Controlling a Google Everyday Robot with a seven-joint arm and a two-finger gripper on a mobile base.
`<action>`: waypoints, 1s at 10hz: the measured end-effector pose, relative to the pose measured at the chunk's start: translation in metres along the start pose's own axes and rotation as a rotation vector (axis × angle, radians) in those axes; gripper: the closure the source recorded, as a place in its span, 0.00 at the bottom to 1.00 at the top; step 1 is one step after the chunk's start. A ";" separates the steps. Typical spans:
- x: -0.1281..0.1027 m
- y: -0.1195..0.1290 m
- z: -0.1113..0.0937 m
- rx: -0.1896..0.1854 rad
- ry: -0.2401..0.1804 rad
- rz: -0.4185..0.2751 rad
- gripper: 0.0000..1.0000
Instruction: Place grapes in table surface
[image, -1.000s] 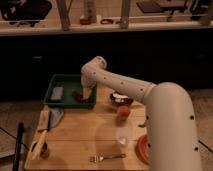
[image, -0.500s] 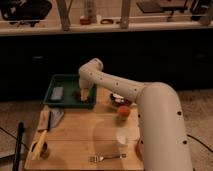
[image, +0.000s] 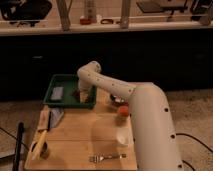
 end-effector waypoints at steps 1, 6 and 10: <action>0.002 0.000 0.005 -0.013 0.001 0.008 0.20; 0.018 0.002 0.024 -0.071 0.000 0.056 0.25; 0.019 0.006 0.033 -0.095 -0.009 0.062 0.63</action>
